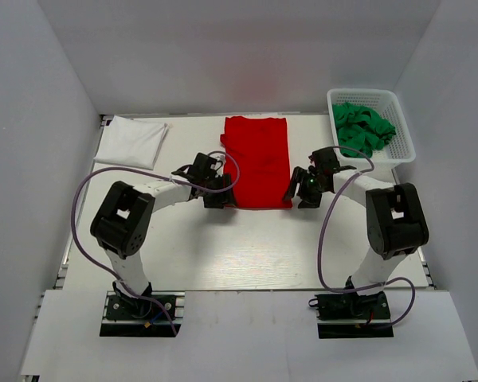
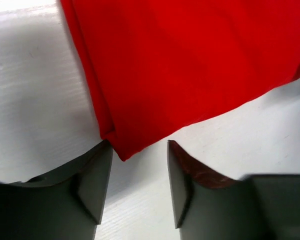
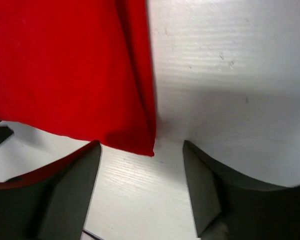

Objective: Fold and stack the t-shirts
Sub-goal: Grab one side of the 2/3 rectangular tshirt with both arms, then fold the long partially folded tshirt into a neat square

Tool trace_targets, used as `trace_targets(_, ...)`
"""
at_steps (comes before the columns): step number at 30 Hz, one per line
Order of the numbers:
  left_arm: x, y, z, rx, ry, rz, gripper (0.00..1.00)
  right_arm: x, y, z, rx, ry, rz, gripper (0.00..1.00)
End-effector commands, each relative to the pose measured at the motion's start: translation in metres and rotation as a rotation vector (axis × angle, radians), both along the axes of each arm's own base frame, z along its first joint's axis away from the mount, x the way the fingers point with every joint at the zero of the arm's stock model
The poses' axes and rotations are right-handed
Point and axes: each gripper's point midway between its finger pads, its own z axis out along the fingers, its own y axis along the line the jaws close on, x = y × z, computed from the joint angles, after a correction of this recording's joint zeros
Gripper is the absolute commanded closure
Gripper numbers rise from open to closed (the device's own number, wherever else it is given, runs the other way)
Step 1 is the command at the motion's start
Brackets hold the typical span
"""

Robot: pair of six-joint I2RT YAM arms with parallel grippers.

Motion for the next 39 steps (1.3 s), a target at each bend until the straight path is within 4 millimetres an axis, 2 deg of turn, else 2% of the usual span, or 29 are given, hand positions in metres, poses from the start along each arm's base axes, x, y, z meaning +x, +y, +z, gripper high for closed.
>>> trace_targets(1, 0.002, 0.001, -0.004, 0.011, -0.020, 0.008, 0.45, 0.011, 0.011, -0.001, 0.046, -0.045, 0.036, 0.32)
trace_targets(3, 0.002, -0.001, -0.008, 0.026, -0.014, 0.006, 0.56, 0.008, 0.014, -0.008, 0.062, -0.011, 0.039, 0.39)
trace_targets(4, 0.001, 0.000, -0.011, 0.031, -0.006, 0.006, 0.61, 0.006, 0.016, -0.011, 0.065, -0.001, 0.046, 0.52)
trace_targets(7, 0.000, 0.002, -0.017, 0.031, -0.008, 0.020, 0.76, -0.002, 0.021, -0.019, 0.091, 0.033, 0.045, 0.70)
trace_targets(8, -0.002, 0.002, -0.020, 0.028, -0.002, 0.028, 0.90, -0.006, 0.022, -0.021, 0.102, 0.043, 0.050, 0.81)
trace_targets(9, -0.003, 0.001, -0.019, 0.022, 0.002, 0.023, 0.99, -0.009, 0.024, -0.019, 0.113, 0.048, 0.047, 0.91)
trace_targets(10, -0.005, -0.003, -0.017, 0.022, 0.002, 0.014, 1.00, -0.013, 0.025, -0.018, 0.125, 0.050, 0.051, 1.00)
trace_targets(13, -0.012, -0.007, -0.006, -0.003, -0.003, -0.008, 1.00, -0.026, 0.024, -0.008, 0.121, 0.049, 0.066, 1.00)
trace_targets(14, -0.020, -0.002, -0.005, 0.005, 0.011, -0.008, 1.00, -0.028, 0.022, 0.000, 0.123, 0.033, 0.069, 1.00)
trace_targets(15, -0.024, -0.003, 0.012, -0.006, -0.020, -0.006, 1.00, -0.033, 0.022, 0.002, 0.120, 0.034, 0.077, 1.00)
trace_targets(16, -0.037, 0.002, 0.011, 0.005, -0.004, 0.012, 1.00, -0.037, 0.021, 0.017, 0.125, -0.002, 0.093, 1.00)
trace_targets(18, -0.054, 0.004, 0.024, -0.013, -0.003, 0.007, 1.00, -0.051, 0.020, 0.019, 0.128, 0.010, 0.118, 1.00)
trace_targets(19, -0.061, 0.004, 0.042, -0.037, -0.038, -0.007, 1.00, -0.059, 0.018, 0.026, 0.125, 0.005, 0.139, 1.00)
trace_targets(20, -0.070, 0.005, 0.047, -0.049, -0.018, -0.009, 1.00, -0.068, 0.015, 0.032, 0.122, 0.010, 0.147, 1.00)
trace_targets(21, -0.088, 0.010, 0.049, -0.028, 0.029, -0.026, 1.00, -0.083, 0.014, 0.032, 0.128, 0.048, 0.170, 1.00)
trace_targets(22, -0.092, 0.013, 0.056, -0.026, 0.032, -0.026, 1.00, -0.087, 0.015, 0.042, 0.141, 0.023, 0.195, 1.00)
trace_targets(23, -0.100, 0.011, 0.074, -0.049, 0.015, -0.046, 1.00, -0.093, 0.014, 0.048, 0.150, 0.010, 0.202, 1.00)
trace_targets(24, -0.112, 0.012, 0.083, -0.046, 0.044, -0.064, 1.00, -0.111, 0.014, 0.056, 0.176, 0.046, 0.239, 1.00)
trace_targets(27, -0.123, 0.011, 0.118, -0.085, 0.028, -0.104, 1.00, -0.123, 0.011, 0.079, 0.180, 0.033, 0.244, 1.00)
trace_targets(28, -0.116, 0.005, 0.138, -0.113, -0.025, -0.114, 1.00, -0.122, 0.013, 0.088, 0.189, 0.017, 0.245, 1.00)
trace_targets(30, -0.108, 0.004, 0.153, -0.125, -0.072, -0.103, 1.00, -0.116, 0.013, 0.103, 0.200, -0.029, 0.237, 1.00)
trace_targets(31, -0.102, 0.003, 0.159, -0.128, -0.104, -0.091, 1.00, -0.104, 0.016, 0.121, 0.210, -0.085, 0.237, 1.00)
trace_targets(32, -0.091, 0.006, 0.163, -0.120, -0.141, -0.069, 1.00, -0.097, 0.017, 0.126, 0.210, -0.106, 0.225, 1.00)
trace_targets(33, -0.077, 0.012, 0.167, -0.104, -0.182, -0.015, 1.00, -0.082, 0.020, 0.141, 0.216, -0.160, 0.221, 1.00)
trace_targets(35, -0.065, 0.013, 0.166, -0.079, -0.200, 0.025, 1.00, -0.064, 0.021, 0.146, 0.210, -0.181, 0.187, 1.00)
trace_targets(37, -0.041, 0.021, 0.174, -0.038, -0.248, 0.118, 1.00, -0.038, 0.025, 0.157, 0.209, -0.202, 0.171, 1.00)
trace_targets(38, -0.028, 0.028, 0.177, -0.005, -0.285, 0.181, 1.00, -0.028, 0.028, 0.168, 0.222, -0.225, 0.166, 1.00)
trace_targets(39, -0.020, 0.029, 0.180, -0.001, -0.304, 0.214, 1.00, -0.023, 0.029, 0.171, 0.229, -0.228, 0.164, 1.00)
